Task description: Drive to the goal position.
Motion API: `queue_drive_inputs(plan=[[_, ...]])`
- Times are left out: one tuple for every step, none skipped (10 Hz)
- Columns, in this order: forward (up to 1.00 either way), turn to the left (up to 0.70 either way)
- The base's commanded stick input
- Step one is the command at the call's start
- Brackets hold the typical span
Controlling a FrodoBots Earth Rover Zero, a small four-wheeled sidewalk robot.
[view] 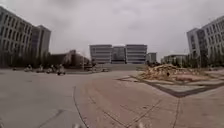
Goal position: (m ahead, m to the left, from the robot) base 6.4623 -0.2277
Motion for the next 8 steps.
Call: queue_drive_inputs(plan=[[0.85, 0.00], [0.85, 0.00], [0.85, 0.00], [0.85, 0.00], [0.85, 0.00], [0.85, 0.00], [0.85, 0.00], [0.85, 0.00]])
